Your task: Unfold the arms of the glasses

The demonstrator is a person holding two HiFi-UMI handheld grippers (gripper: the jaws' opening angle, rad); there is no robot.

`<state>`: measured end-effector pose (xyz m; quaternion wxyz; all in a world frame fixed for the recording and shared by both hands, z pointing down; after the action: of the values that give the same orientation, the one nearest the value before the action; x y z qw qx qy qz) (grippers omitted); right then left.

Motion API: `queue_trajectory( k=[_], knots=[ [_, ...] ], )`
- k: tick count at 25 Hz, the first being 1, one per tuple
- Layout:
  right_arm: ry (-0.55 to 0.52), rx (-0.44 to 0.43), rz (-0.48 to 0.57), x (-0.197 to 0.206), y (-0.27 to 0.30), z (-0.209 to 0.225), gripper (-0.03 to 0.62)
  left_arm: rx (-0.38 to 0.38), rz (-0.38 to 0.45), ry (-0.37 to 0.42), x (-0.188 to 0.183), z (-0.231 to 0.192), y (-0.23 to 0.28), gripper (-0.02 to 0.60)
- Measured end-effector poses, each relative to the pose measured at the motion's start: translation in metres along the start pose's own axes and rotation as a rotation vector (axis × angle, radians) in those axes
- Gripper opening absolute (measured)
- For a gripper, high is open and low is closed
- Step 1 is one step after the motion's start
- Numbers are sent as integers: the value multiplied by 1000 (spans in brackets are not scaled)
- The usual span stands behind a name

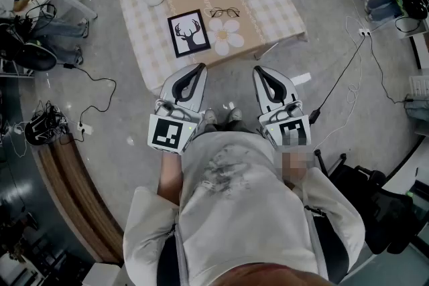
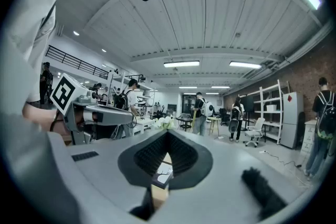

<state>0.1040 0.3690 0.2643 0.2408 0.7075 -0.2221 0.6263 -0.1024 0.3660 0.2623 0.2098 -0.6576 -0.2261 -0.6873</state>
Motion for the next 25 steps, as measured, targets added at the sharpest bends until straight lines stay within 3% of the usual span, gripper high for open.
queue_trajectory(
  k=[13,25],
  knots=[
    [-13,27,-16,3,3,22,15,3,-34,-16,13,8,24,9],
    [-49,-29,-26,12,4,52,15,-27,-67,-13,11,23,48,9]
  ],
)
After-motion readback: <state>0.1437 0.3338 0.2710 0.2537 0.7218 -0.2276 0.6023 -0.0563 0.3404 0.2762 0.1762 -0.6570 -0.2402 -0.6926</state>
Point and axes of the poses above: the fingertips, and each gripper's own axes: y forward along the fingers, z to its right, x out of its underside, the point moved 8 cm from there along -y, backward along the fingers, and after that the axes turned 1 degree about x, right-handed, at the moved point
